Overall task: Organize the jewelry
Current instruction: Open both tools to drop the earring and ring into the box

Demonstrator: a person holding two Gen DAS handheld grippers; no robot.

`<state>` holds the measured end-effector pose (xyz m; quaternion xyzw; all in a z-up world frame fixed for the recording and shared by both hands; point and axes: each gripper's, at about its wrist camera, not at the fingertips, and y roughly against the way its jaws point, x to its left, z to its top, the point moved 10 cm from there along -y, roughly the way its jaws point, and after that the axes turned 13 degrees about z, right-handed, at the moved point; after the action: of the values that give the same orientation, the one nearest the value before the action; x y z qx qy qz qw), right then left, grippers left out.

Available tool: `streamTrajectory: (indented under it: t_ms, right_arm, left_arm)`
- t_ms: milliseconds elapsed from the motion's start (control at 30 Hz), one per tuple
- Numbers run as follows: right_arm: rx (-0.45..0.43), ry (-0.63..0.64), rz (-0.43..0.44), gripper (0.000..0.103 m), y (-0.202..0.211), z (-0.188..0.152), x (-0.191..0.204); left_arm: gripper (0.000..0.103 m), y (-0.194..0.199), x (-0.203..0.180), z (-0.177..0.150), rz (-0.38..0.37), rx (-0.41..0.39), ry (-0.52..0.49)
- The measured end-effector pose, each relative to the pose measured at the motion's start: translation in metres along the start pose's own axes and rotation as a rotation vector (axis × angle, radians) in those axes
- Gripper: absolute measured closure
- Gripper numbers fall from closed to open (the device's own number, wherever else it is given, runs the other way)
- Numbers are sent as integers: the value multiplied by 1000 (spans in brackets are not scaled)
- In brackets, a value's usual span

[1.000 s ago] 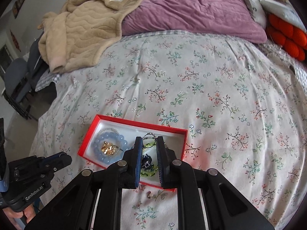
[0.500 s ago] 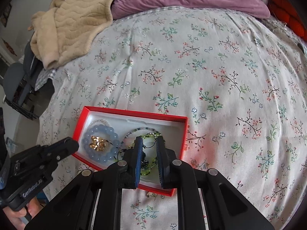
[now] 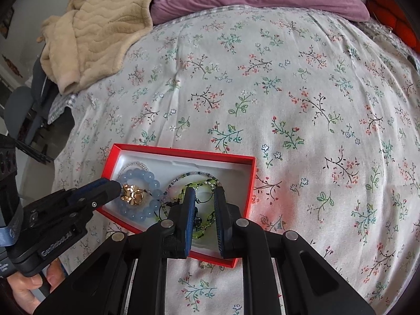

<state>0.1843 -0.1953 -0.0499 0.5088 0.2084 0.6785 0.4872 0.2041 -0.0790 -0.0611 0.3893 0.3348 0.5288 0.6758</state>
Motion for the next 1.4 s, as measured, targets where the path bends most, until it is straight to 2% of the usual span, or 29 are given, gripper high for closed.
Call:
streamTrajectory:
  t_ms: [133,200,267,333,367,400,600,700,833,967,1133,1400]
  right_arm:
    - [-5,-3,4,85,1,0,0]
    - [0,-22,18,83,1,0,0]
    - [2,-46,32,73,2,0,-1]
    - [-3,-49,36,53,5,-1,-1]
    - [-6,-44,34,50,7,-1,0]
    - [-9,-39,36,48,9,-1,2]
    - [-17,-10,27,45,24,-9,9]
    - [-24,17,11,39,34,-16,12]
    - [-25,41,-22,35,46,-29,6]
    - [-19,63,-62,34,55,-44,-2]
    - [-5,68,-100,33,62,-68,-14]
    - [40,49,-145,31,52,-109,-29]
  left_arm:
    - [61,9,-1,-2,-7,-12,-6]
    - [48,16,1,-4,5,-22,-11]
    - [37,23,4,-4,27,-41,-15]
    - [31,30,8,-5,39,-56,-15]
    - [26,34,10,-6,42,-59,-12]
    - [22,36,12,-7,43,-60,-8]
    - [12,43,19,-26,64,-55,8]
    - [10,42,23,-40,100,-55,13]
    - [9,39,24,-59,114,-46,5]
    - [9,34,23,-78,112,-33,-3]
    - [9,25,24,-95,151,-40,-47]
    - [9,11,21,-117,172,-54,-118]
